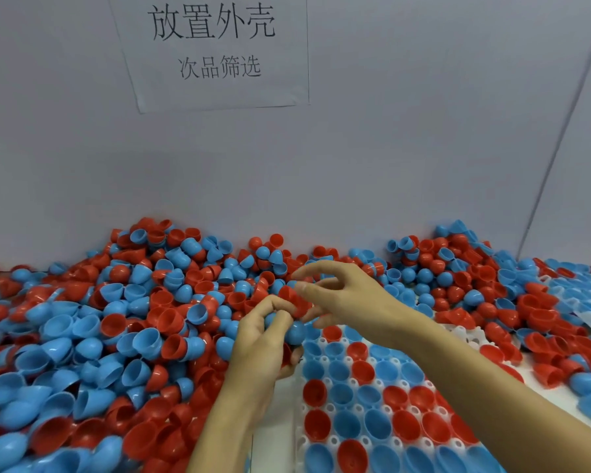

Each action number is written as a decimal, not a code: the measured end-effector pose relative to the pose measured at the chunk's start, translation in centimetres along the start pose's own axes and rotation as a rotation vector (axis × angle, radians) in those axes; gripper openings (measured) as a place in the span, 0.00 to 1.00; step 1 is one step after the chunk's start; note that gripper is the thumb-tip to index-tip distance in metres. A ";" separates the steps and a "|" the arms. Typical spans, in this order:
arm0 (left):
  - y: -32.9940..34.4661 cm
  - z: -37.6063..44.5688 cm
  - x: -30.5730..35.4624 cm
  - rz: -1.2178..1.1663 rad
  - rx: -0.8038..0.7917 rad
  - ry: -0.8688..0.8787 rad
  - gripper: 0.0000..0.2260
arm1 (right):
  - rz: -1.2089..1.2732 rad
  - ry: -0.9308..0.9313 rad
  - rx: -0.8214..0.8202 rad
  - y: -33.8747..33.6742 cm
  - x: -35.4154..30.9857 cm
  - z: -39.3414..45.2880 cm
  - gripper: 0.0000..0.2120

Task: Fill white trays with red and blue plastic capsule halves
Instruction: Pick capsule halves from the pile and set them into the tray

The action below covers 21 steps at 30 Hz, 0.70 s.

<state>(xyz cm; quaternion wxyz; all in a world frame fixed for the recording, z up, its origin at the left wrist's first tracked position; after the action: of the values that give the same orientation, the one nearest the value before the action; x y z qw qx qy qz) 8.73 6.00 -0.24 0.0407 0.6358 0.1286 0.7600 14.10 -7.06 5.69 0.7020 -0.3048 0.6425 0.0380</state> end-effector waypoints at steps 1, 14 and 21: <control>0.0 0.0 0.0 0.054 -0.003 0.028 0.14 | -0.044 -0.010 -0.009 -0.1 0.0 0.0 0.10; 0.0 0.3 -1.3 0.077 0.122 -0.067 0.13 | 0.097 0.024 0.052 -0.2 0.9 -0.8 0.11; 0.4 0.1 -1.1 -0.169 0.062 -0.251 0.09 | -0.229 -0.121 0.170 -0.1 0.8 -0.9 0.13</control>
<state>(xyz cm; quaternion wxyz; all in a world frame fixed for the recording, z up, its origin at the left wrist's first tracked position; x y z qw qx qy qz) 9.04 5.38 -1.18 0.1007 0.7135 0.1988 0.6643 13.51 -7.78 4.99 0.7626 -0.3126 0.5608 -0.0787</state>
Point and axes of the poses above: each hand's wrist, its own z-axis towards the middle knuckle, its own y-axis out of the palm, x = y × z, the point moved 3 cm from there along z, towards the middle knuckle, and after that the axes turned 4 degrees about y, right-handed, at the moved point
